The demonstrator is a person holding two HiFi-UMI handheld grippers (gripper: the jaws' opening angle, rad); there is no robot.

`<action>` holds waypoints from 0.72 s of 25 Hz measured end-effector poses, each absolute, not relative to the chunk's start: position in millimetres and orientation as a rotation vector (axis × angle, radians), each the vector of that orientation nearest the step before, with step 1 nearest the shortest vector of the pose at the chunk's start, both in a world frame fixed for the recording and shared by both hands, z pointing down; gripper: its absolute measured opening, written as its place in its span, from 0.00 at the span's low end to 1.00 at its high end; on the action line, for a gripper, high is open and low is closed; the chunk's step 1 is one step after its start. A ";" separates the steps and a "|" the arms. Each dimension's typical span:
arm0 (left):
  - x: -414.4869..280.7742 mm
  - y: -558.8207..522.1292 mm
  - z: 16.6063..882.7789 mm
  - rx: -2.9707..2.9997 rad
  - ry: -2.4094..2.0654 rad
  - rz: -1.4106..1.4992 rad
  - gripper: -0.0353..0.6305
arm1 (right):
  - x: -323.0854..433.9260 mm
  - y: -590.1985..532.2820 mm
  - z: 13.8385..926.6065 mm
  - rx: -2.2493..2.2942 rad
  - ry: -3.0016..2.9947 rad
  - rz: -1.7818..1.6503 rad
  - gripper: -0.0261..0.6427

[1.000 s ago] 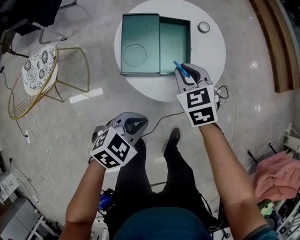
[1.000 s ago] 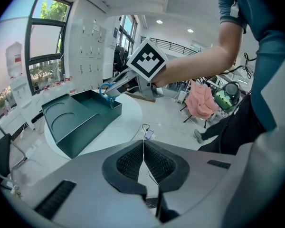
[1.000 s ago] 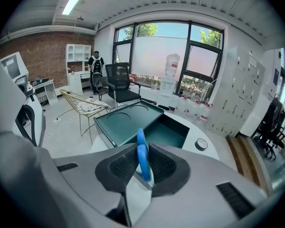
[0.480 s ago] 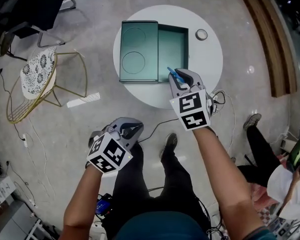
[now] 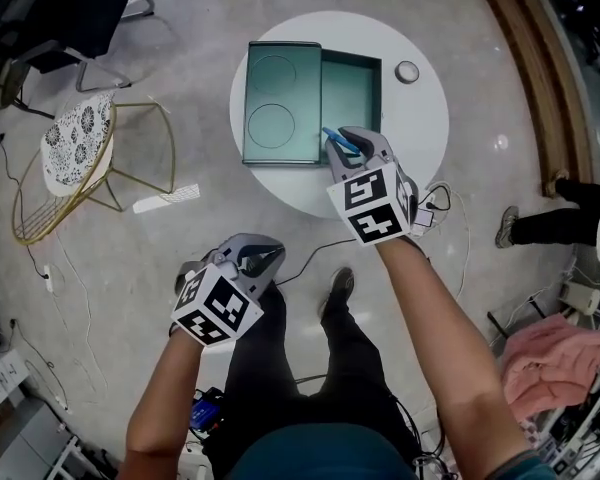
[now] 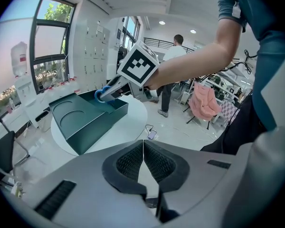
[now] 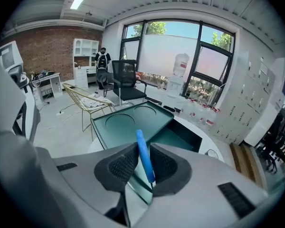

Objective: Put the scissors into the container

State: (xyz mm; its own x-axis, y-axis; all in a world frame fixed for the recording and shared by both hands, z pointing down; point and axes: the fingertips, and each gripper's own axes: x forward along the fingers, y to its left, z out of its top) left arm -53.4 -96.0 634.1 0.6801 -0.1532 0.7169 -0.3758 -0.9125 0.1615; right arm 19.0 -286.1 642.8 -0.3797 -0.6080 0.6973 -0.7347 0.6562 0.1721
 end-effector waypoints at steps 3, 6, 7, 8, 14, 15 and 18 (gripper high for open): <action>-59.3 -96.1 632.9 2.594 -0.429 1.070 0.08 | 13.8 -282.1 645.8 1.004 -2.108 0.218 0.16; -64.2 -96.6 629.7 2.593 -0.442 1.067 0.08 | 13.1 -277.7 650.9 0.981 -2.096 0.236 0.19; -65.9 -97.2 628.6 2.592 -0.448 1.066 0.08 | 12.6 -277.0 652.1 0.975 -2.095 0.241 0.20; -67.8 -98.0 627.5 2.591 -0.454 1.065 0.08 | 11.7 -276.5 652.9 0.969 -2.096 0.246 0.20; -74.5 -102.0 622.2 2.588 -0.487 1.064 0.08 | 8.2 -276.2 648.2 0.941 -2.097 0.224 0.24; -74.9 -102.4 620.2 2.589 -0.493 1.064 0.08 | 9.0 -276.1 646.5 0.940 -2.094 0.221 0.24; -77.0 -104.7 611.0 2.594 -0.516 1.061 0.08 | 9.4 -276.1 637.3 0.942 -2.095 0.213 0.24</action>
